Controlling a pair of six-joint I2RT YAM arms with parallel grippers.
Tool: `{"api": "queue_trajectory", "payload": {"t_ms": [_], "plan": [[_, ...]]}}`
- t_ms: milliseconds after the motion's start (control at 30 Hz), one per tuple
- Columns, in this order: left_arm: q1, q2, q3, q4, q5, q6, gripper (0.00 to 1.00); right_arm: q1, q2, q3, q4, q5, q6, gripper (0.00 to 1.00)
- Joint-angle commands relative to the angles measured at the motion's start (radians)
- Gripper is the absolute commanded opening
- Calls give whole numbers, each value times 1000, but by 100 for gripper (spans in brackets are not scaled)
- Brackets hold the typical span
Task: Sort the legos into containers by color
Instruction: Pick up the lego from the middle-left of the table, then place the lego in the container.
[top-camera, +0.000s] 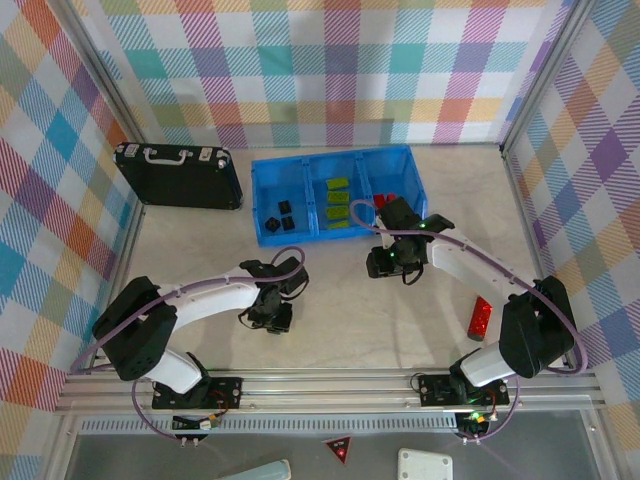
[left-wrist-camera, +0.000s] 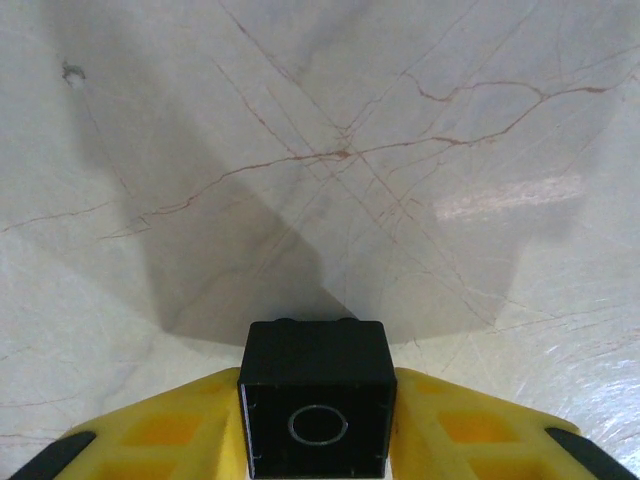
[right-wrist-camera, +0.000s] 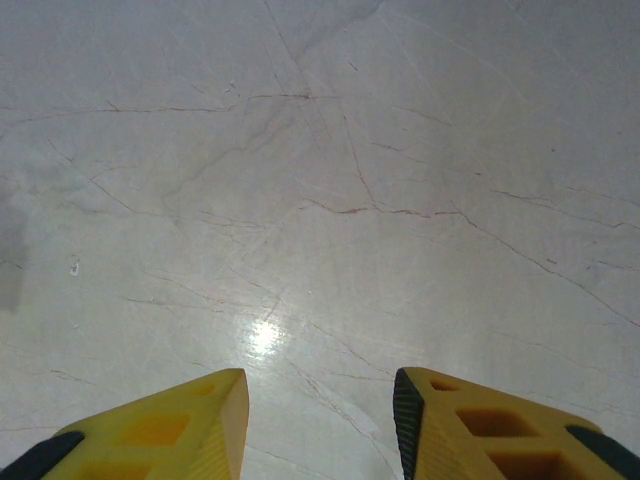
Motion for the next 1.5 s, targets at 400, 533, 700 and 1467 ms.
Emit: {"api": "queue_trajectory", "payload": {"t_ms": [400,533,700,1467], "plan": [[-14,-29,101,-88,-73,-67,36,9,-6,-19,-1,8,3,45],[-14,-24,159,-113,-103,-66,35,9,-10,-16,-7,14,1,45],[14,12,264,-138,-136,-34,35,8,-15,-8,-14,17,-1,45],[295,258,710,-136,-116,197,32,10,-76,-25,-59,63,-10,45]]}}
